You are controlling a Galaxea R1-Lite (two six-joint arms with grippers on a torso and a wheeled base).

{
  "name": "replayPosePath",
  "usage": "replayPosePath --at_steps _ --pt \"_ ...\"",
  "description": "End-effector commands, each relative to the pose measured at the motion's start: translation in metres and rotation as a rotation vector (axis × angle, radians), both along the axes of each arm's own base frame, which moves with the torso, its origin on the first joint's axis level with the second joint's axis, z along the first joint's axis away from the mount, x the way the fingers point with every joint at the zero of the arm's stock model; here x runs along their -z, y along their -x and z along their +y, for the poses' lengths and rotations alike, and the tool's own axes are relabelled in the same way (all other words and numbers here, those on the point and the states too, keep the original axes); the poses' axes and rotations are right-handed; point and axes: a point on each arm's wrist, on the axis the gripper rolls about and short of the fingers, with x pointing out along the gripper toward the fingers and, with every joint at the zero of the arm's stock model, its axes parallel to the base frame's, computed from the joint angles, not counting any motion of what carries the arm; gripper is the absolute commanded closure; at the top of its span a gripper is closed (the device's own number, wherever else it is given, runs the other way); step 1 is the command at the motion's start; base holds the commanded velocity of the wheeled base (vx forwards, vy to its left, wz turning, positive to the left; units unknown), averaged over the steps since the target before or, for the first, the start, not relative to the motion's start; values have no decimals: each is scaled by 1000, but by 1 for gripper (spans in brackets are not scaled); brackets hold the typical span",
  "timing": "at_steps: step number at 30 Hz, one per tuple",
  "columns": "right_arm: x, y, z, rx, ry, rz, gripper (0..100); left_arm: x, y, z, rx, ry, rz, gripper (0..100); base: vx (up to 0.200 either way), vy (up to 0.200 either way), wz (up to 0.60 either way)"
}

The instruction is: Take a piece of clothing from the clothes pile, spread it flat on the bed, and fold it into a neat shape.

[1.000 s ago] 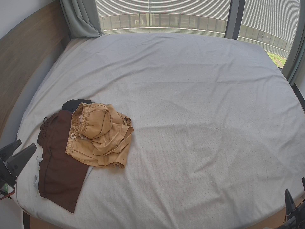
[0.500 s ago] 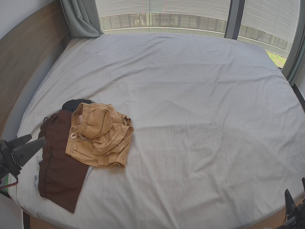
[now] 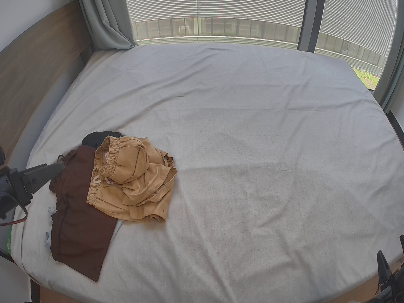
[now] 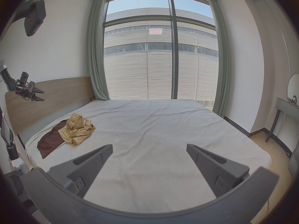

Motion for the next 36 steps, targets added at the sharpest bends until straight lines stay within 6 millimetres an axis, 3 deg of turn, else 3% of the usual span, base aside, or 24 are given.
replayPosePath --at_steps 1,10,29,36 --pt "5 0 0 1 1 0 0 8 -14 3 0 10 52 0 0 0 0" --pt "5 0 0 -2 1 0 0 18 -50 11 0 20 73 0 0 0 0" --pt "5 0 0 -2 2 0 0 39 -106 18 30 33 149 0 0 0 0" --pt "5 0 0 -2 2 0 0 48 -138 20 34 32 164 0 0 0 0"
